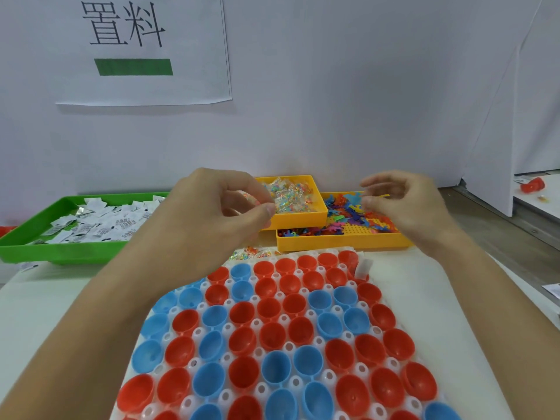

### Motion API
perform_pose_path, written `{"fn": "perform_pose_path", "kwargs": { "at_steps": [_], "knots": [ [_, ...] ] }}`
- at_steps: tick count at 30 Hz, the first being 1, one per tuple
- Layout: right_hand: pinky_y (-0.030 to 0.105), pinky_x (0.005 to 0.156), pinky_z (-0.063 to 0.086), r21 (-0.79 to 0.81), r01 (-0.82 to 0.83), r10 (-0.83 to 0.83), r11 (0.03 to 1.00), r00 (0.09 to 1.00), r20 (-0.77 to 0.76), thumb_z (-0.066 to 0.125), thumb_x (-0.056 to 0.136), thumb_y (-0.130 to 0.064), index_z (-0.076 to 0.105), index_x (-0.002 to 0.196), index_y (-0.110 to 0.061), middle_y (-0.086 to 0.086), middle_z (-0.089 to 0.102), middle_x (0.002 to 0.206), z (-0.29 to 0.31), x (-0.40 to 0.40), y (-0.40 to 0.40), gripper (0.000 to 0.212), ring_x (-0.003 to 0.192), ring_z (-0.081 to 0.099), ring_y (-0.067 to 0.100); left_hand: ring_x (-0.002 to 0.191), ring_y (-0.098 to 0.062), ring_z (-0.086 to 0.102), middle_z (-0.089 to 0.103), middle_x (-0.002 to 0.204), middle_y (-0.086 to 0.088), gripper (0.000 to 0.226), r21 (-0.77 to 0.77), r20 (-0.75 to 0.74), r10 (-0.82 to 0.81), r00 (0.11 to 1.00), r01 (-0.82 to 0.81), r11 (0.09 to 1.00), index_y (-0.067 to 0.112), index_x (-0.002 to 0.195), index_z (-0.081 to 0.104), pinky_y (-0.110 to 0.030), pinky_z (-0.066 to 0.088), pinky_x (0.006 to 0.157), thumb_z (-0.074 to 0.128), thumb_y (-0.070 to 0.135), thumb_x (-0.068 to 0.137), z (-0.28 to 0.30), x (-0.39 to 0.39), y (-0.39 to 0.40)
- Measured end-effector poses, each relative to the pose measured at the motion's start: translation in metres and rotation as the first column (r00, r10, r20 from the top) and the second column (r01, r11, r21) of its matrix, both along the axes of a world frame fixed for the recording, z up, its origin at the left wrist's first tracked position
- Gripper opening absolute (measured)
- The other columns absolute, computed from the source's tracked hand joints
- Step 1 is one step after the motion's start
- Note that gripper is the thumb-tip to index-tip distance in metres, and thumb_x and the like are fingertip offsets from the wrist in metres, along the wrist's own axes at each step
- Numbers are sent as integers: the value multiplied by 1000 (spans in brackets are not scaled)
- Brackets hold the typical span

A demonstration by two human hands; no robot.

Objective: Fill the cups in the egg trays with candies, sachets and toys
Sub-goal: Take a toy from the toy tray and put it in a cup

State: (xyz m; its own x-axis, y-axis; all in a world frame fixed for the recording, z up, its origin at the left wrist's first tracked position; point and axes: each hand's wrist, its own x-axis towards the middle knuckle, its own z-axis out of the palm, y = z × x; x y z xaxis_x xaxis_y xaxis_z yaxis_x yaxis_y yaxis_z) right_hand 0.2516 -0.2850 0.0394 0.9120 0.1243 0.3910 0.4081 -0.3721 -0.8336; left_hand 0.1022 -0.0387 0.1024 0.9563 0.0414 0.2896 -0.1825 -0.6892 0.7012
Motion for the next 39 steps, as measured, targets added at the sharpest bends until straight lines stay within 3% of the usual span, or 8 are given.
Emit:
{"fn": "perform_pose_path", "kwargs": {
  "at_steps": [6, 9, 14, 20, 25, 30, 33, 39],
  "knots": [
    [19, 77, 57, -80, -418, 418, 905, 908, -16, 80, 80, -8, 74, 95, -27, -6, 76, 82, 41, -43, 40, 24, 80, 74, 11, 77, 1, 70, 73, 91, 20, 36, -16, -12, -9, 1000, 8, 1000, 36, 105, 68, -25, 60, 70, 66, 51, 73, -2, 0, -13],
    [21, 81, 57, -71, -515, 515, 855, 857, -18, 79, 81, -6, 74, 95, -24, -4, 77, 84, 49, -57, 53, 23, 85, 74, 11, 72, -3, 72, 76, 80, 11, 16, -57, -34, -27, 999, 25, 998, 27, 96, 73, -30, 61, 76, 71, 35, 83, -4, 0, -17],
    [17, 76, 56, -14, -537, 537, 843, 843, -18, 79, 81, -9, 75, 98, -19, -1, 77, 87, 54, -63, 55, 20, 86, 73, 10, 66, -12, 74, 76, 72, -3, 6, -269, -70, -42, 997, 21, 963, 8, 92, 72, -17, 57, 61, 69, 4, 89, -3, 1, -14],
    [18, 68, 56, 29, -515, 515, 857, 852, -93, 72, 88, -14, 76, 90, -11, 2, 77, 83, 50, -63, 57, 5, 75, 75, 15, 78, -17, 76, 77, 79, -8, 12, -428, -124, -120, 985, 56, 902, 8, 94, 69, -24, 61, 73, 65, -2, 89, -3, -2, -12],
    [17, 66, 55, 50, -555, 557, 831, 824, -104, 70, 89, -12, 74, 86, -11, 0, 75, 77, 51, -63, 56, 5, 70, 71, 11, 74, -20, 76, 76, 76, -12, 12, -447, -114, -136, 984, 72, 892, 5, 94, 67, -21, 58, 65, 67, -4, 86, -6, -1, -14],
    [16, 66, 53, -181, -481, 477, 858, 876, -70, 76, 86, -20, 76, 79, -20, -1, 75, 74, 54, -54, 42, 7, 67, 68, 6, 78, -10, 74, 77, 77, 3, 12, -196, -153, -85, 985, 54, 979, 25, 98, 72, -37, 58, 83, 73, 29, 86, -10, 4, -11],
    [10, 59, 48, -443, -351, 362, 825, 930, -63, 79, 83, -26, 76, 71, -29, -13, 73, 71, 53, -45, 32, 12, 66, 64, -1, 77, -9, 73, 76, 75, 10, 15, -93, -140, -32, 990, 19, 995, 31, 97, 70, -44, 58, 83, 67, 43, 88, -13, 5, -9],
    [9, 44, 39, -710, -268, 214, 652, 963, -167, 79, 82, -32, 72, 64, -36, -20, 65, 63, 38, -35, 28, 20, 66, 60, -12, 74, 1, 71, 74, 75, 18, 10, 3, -136, -44, 990, 45, 999, 34, 96, 69, -30, 59, 76, 63, 41, 91, -14, 6, -4]
  ]
}}
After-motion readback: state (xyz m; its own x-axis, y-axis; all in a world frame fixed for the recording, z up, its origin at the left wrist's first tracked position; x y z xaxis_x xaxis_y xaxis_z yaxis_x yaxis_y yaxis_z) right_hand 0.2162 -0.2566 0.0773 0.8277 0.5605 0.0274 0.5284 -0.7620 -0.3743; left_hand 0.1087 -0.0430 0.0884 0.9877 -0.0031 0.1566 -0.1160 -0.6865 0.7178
